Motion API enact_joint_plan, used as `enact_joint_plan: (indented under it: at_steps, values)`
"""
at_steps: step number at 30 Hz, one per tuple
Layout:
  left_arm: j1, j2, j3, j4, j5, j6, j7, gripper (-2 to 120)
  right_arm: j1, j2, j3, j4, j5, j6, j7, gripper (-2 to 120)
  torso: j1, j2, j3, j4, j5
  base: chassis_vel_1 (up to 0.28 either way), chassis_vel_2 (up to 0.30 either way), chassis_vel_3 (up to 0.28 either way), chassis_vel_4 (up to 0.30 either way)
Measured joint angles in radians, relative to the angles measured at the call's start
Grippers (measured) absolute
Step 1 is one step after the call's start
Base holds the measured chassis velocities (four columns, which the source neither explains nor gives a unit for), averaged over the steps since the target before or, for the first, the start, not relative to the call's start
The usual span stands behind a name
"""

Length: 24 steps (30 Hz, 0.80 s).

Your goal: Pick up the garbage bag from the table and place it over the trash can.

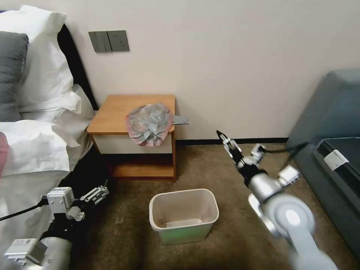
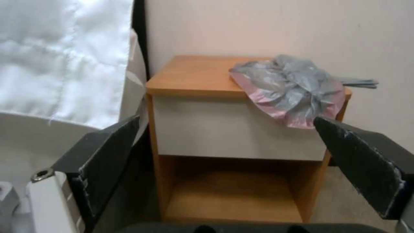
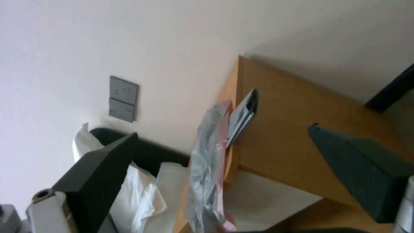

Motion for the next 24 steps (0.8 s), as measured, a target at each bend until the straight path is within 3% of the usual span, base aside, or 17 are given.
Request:
enact_joint_plan:
  at_steps: [8, 16, 24]
  values:
    - [0.027, -0.005, -0.008, 0.001, -0.010, -0.025, -0.014, 100, 0.210, 0.118, -0.075, -0.318, 0.091, 0.004, -0.001, 100, 0.000, 0.000, 0.000, -0.0001, 0.0001, 0.000, 0.000, 0.000, 0.000]
    - [0.065, -0.016, -0.023, 0.001, -0.009, -0.027, -0.015, 100, 0.352, 0.199, -0.093, -0.524, 0.054, -0.003, -0.057, 100, 0.000, 0.000, 0.000, 0.0000, 0.0000, 0.000, 0.000, 0.000, 0.000]
    - [0.067, -0.017, -0.024, 0.001, -0.008, -0.028, -0.014, 100, 0.412, 0.234, -0.099, -0.612, 0.025, 0.005, -0.076, 86, 0.000, 0.000, 0.000, 0.0000, 0.0000, 0.000, 0.000, 0.000, 0.000]
